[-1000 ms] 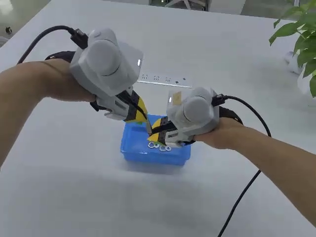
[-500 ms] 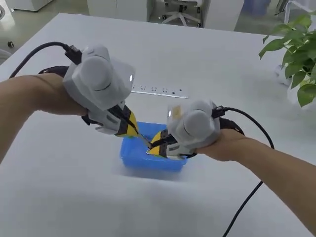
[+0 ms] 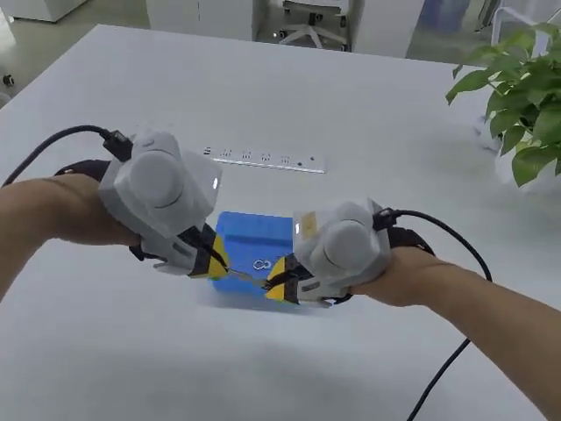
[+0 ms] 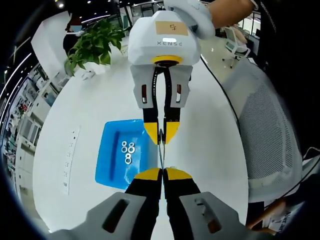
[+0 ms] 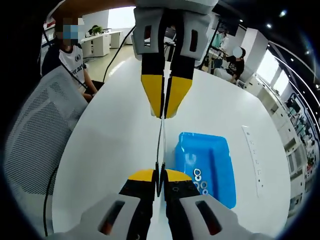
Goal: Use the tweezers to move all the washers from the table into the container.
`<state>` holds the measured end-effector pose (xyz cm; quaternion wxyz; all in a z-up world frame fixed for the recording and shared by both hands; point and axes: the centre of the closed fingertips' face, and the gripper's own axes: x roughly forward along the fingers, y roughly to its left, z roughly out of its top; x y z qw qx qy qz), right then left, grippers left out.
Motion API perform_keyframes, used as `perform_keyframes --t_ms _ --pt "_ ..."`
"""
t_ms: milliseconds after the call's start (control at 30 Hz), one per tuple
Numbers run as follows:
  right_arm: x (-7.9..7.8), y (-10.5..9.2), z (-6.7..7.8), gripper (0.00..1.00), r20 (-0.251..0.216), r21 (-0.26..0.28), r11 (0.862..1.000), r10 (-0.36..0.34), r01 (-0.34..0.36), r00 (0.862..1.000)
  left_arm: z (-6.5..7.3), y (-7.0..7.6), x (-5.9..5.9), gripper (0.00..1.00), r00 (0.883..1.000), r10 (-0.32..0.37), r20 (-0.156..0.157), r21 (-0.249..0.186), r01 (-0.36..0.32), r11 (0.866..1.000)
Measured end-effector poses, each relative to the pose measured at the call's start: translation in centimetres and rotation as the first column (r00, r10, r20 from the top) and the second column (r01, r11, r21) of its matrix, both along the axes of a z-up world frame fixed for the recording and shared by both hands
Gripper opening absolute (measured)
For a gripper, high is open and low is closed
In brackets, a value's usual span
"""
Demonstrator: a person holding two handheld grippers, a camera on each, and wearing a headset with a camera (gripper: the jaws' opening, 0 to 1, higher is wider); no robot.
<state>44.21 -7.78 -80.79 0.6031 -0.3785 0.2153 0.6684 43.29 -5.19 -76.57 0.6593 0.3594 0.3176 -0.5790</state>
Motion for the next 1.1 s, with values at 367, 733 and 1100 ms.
perform_keyframes --t_ms 367,733,1100 --pt "-2.0 -1.5 -2.8 0.08 -0.026 -0.037 0.999 -0.013 0.012 1.000 -3.2 -1.1 -1.8 0.05 0.999 0.002 -0.053 -0.019 -0.003 1.000" --pt "-3.1 -1.8 -5.7 0.08 -0.046 -0.059 0.997 -0.042 0.039 0.998 -6.6 -1.0 -2.4 0.05 0.996 0.004 -0.089 -0.011 -0.005 1.000" --pt "-3.6 -1.4 -7.7 0.08 -0.064 -0.078 0.996 -0.043 0.038 0.997 -9.3 -0.4 -2.8 0.05 0.994 0.023 -0.108 0.004 -0.023 1.000"
